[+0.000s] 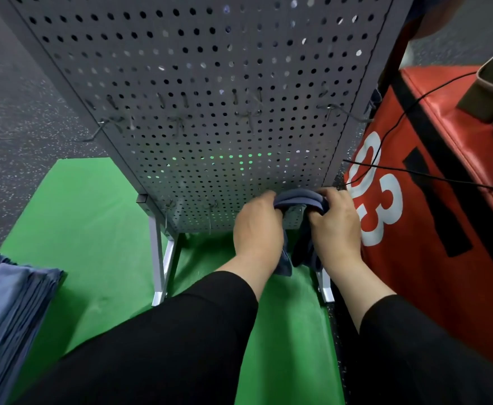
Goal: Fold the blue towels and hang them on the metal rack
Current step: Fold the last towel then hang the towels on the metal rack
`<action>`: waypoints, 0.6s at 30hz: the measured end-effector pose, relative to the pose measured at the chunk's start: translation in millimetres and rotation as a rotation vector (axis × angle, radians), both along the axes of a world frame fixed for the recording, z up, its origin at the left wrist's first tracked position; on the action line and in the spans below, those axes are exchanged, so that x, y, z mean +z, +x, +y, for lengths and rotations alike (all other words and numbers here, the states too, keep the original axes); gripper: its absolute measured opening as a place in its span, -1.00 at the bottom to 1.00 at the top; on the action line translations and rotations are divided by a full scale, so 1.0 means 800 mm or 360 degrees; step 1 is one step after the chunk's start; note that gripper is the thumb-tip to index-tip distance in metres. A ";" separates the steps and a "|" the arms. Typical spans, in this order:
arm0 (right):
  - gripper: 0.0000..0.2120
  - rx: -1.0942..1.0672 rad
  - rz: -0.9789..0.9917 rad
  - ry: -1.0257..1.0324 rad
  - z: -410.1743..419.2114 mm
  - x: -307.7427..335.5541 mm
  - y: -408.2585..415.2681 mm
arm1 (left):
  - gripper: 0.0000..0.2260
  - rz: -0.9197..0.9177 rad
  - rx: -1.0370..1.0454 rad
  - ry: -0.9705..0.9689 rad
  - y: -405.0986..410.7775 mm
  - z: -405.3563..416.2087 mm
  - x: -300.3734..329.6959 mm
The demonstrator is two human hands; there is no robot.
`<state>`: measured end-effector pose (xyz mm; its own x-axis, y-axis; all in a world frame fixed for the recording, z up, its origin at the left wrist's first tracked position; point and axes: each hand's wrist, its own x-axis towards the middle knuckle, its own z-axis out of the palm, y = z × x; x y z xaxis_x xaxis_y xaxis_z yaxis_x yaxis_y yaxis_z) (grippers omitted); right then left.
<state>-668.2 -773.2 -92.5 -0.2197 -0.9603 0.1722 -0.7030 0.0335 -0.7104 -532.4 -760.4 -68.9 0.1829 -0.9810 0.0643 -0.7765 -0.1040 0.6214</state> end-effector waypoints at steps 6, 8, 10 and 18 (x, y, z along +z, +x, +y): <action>-0.55 0.0066 0.0080 0.0168 0.005 -0.029 -0.007 | -0.74 0.0204 -0.0097 0.0175 -0.005 -0.015 -0.027; -0.57 0.0086 0.0123 0.0216 0.008 -0.035 -0.008 | -0.66 0.0354 -0.0241 0.0293 -0.002 -0.012 -0.037; -0.64 0.0104 0.0128 0.0267 0.014 -0.042 -0.007 | -0.52 0.0635 -0.0332 0.0422 0.003 -0.003 -0.043; -0.37 0.0277 0.0009 0.0488 0.032 -0.052 0.000 | -0.32 0.0867 -0.0342 0.0698 0.012 0.028 -0.055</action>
